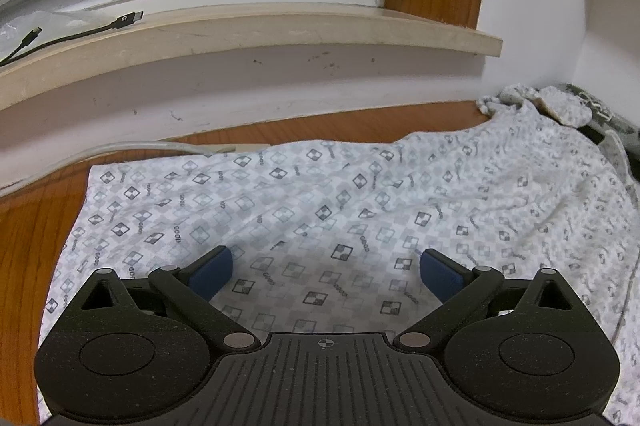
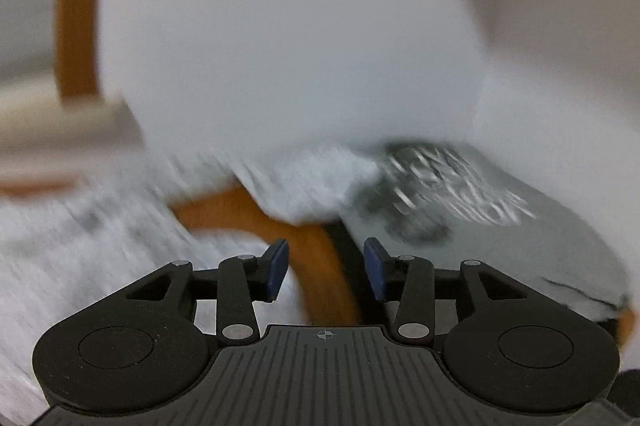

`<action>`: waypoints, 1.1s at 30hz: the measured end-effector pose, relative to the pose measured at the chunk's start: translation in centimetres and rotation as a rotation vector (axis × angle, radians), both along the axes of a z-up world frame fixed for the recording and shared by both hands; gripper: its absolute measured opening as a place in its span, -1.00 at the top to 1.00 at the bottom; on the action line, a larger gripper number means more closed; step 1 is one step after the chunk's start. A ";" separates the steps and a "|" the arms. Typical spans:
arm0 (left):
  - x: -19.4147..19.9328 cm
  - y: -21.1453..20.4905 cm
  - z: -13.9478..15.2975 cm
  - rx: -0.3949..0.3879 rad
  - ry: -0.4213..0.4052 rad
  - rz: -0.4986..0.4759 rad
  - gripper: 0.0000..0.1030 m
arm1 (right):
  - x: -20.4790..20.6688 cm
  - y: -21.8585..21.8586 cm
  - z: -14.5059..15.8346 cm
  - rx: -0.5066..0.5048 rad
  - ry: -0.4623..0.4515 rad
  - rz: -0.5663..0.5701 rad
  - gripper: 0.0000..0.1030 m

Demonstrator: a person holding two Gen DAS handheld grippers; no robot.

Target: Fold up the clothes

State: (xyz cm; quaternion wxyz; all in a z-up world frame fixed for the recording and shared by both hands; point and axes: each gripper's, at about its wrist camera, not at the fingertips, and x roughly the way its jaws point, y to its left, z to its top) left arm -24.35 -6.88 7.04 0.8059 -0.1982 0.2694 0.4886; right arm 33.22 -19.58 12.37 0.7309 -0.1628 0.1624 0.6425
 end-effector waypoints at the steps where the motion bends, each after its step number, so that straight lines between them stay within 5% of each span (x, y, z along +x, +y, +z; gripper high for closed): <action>1: 0.1 -0.1 0.0 0.001 0.007 0.004 -0.97 | -0.7 0.2 0.2 0.012 0.039 0.046 0.15; 8: -0.4 -1.0 0.1 0.003 0.015 0.037 -0.97 | -8.5 4.3 -3.1 -0.075 0.053 0.301 0.14; 12: -0.9 -1.3 0.2 -0.001 0.001 0.051 -0.99 | -8.5 5.7 -4.8 -0.210 -0.098 0.207 0.18; 16: -1.5 -1.4 0.3 -0.007 -0.031 0.059 -0.99 | -3.2 3.7 -4.7 -0.243 -0.130 0.054 0.04; 18: -1.6 -1.2 0.4 -0.009 -0.042 0.059 -0.99 | -0.8 2.5 -4.5 -0.256 -0.074 0.042 -0.06; 23: -2.2 -1.1 0.8 -0.005 -0.065 0.064 -0.99 | -1.5 1.5 -2.7 -0.160 -0.069 0.046 -0.08; 28: -5.3 -0.8 2.7 0.034 -0.088 0.112 -0.99 | -6.0 3.3 -3.1 -0.088 -0.012 0.182 -0.09; 33: -9.9 1.5 3.7 0.050 -0.064 0.179 -0.73 | -10.4 5.9 -4.8 -0.101 0.029 0.284 -0.09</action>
